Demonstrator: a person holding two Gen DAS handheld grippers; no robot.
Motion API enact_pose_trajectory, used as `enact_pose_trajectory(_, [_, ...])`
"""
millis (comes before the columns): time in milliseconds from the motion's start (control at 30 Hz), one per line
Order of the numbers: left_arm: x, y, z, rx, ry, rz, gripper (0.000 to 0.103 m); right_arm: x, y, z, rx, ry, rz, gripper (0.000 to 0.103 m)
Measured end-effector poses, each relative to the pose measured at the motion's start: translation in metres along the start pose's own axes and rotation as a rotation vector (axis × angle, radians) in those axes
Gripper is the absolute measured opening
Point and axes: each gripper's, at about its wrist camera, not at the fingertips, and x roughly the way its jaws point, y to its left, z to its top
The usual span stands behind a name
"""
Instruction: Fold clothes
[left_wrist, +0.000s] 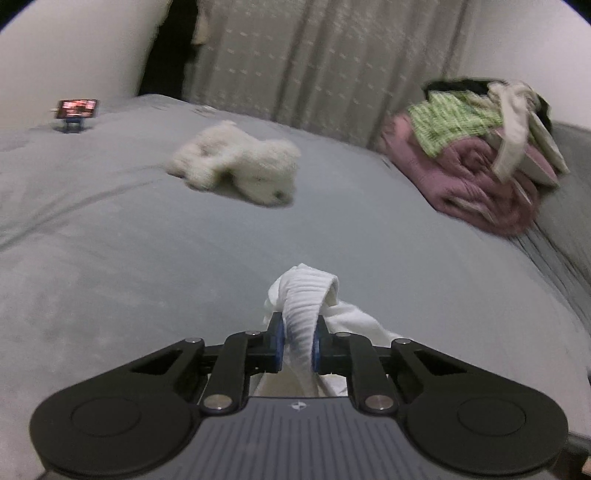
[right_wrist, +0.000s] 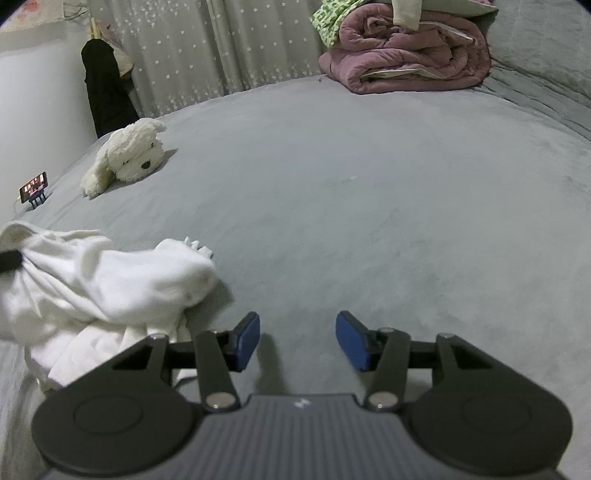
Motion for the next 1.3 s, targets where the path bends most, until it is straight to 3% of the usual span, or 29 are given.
enact_pose_trajectory(233, [-0.014, 0.047, 0.023, -0.068, -0.084, 0.13, 0.013, 0.0, 0.011, -0.007, -0.05, 0.0, 0.032, 0.056])
enact_pose_trajectory(400, [-0.022, 0.077, 0.036, -0.144, -0.113, 0.191, 0.013, -0.003, 0.024, -0.014, -0.104, -0.014, 0.111, 0.063])
enact_pose_trajectory(567, [-0.023, 0.103, 0.044, -0.233, -0.123, 0.244, 0.013, -0.006, 0.05, -0.026, -0.226, -0.03, 0.18, 0.08])
enact_pose_trajectory(700, [-0.022, 0.119, 0.048, -0.278, -0.124, 0.292, 0.013, -0.001, 0.062, -0.033, -0.306, -0.037, 0.166, 0.081])
enact_pose_trajectory(1000, [-0.017, 0.129, 0.046, -0.314, -0.091, 0.3, 0.013, 0.027, 0.077, -0.019, -0.285, -0.024, 0.179, 0.093])
enact_pose_trajectory(1033, [-0.017, 0.129, 0.046, -0.314, -0.089, 0.302, 0.013, 0.032, 0.079, -0.015, -0.26, -0.023, 0.191, 0.092])
enact_pose_trajectory(1100, [-0.016, 0.13, 0.046, -0.316, -0.083, 0.307, 0.013, 0.041, 0.086, -0.007, -0.224, -0.024, 0.222, 0.079])
enact_pose_trajectory(1200, [-0.017, 0.132, 0.046, -0.312, -0.075, 0.308, 0.013, 0.052, 0.099, 0.004, -0.186, -0.011, 0.276, 0.038])
enact_pose_trajectory(1233, [-0.018, 0.133, 0.046, -0.308, -0.076, 0.307, 0.013, 0.054, 0.101, 0.007, -0.171, 0.004, 0.305, 0.014])
enact_pose_trajectory(1300, [-0.02, 0.134, 0.045, -0.306, -0.081, 0.3, 0.013, 0.053, 0.101, 0.013, -0.124, 0.007, 0.298, 0.013])
